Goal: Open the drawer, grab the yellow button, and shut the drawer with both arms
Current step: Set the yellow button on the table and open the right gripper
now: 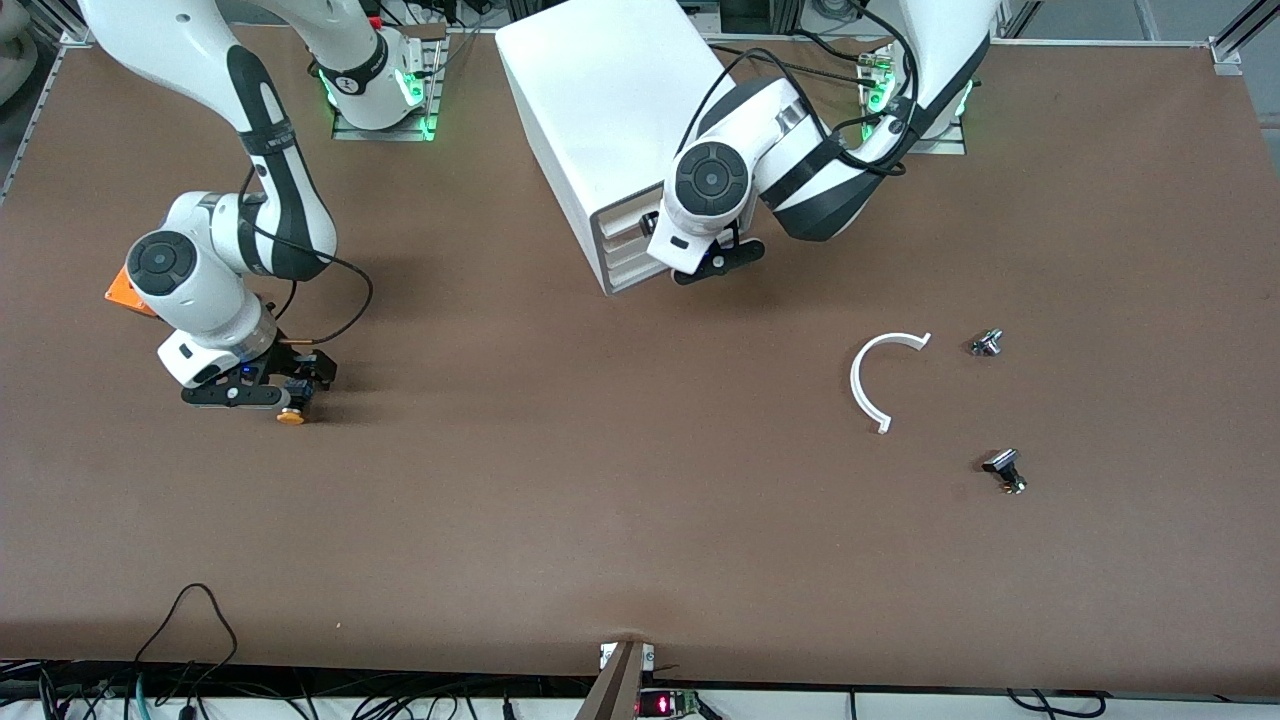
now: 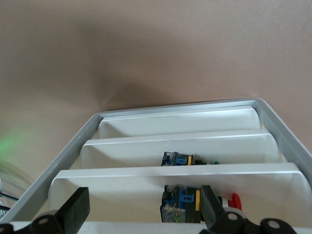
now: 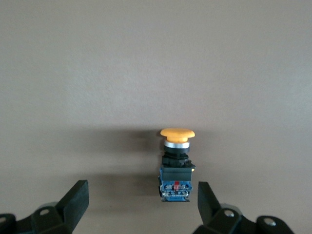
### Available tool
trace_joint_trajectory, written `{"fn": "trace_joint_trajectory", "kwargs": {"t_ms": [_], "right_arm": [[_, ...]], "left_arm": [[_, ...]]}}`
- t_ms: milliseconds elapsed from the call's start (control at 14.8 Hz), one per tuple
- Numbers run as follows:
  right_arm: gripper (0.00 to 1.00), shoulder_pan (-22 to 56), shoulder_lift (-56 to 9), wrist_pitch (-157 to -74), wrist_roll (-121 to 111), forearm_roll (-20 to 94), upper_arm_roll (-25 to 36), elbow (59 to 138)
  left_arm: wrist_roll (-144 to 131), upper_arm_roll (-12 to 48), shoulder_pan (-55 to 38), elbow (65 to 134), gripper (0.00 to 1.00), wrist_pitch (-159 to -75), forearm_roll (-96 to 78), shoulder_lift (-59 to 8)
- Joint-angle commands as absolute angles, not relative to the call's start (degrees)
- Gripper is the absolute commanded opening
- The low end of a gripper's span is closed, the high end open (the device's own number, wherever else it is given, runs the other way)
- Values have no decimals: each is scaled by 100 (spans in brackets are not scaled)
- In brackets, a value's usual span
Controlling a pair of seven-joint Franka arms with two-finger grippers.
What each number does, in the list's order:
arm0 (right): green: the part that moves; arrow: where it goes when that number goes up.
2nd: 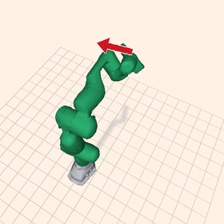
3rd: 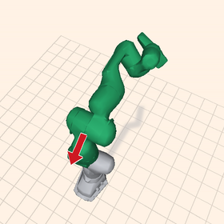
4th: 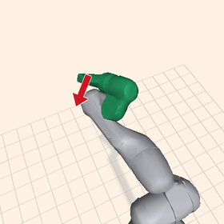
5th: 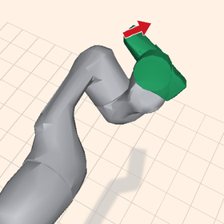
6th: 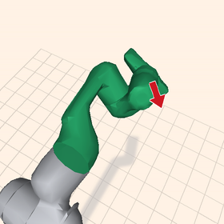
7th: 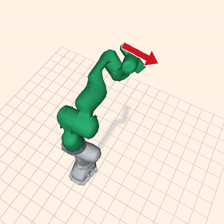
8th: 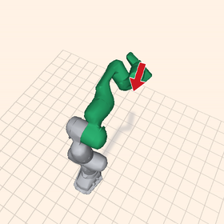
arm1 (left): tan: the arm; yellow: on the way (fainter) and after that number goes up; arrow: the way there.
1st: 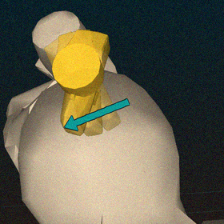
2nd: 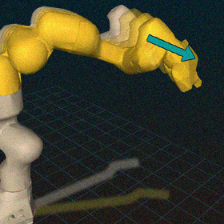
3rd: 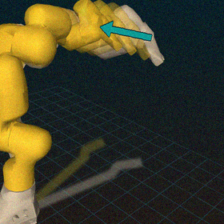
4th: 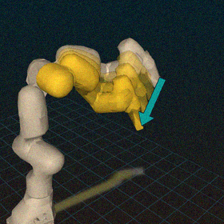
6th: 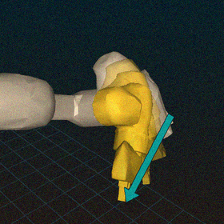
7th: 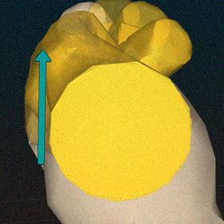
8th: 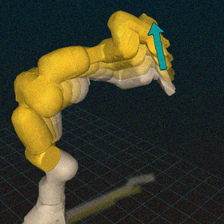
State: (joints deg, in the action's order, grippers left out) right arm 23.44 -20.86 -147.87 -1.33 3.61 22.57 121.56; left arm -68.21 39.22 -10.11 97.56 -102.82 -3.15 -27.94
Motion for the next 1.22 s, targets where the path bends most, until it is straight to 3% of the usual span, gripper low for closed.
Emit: {"fn": "trace_joint_trajectory", "kwargs": {"t_ms": [0, 405, 743, 1148], "right_arm": [[99, 2320, -1627, -14110, -229, 404, 2206, 11963], [99, 2355, -845, -11956, -412, 290, 2197, 10813], [99, 2338, -765, -9636, -369, 290, 2224, 9126], [99, 2320, -756, -8623, 227, 281, 2241, 8245]], "left_arm": [[-6908, 4095, -1046, 9949, 100, -10266, -290, -2593], [-6891, 4096, -967, 9871, 100, -10160, -290, -2593], [-6348, 4017, -450, 9485, 100, -10011, -141, -2602], [-4713, 4008, 280, 8316, 100, -8931, 869, -2593]]}}
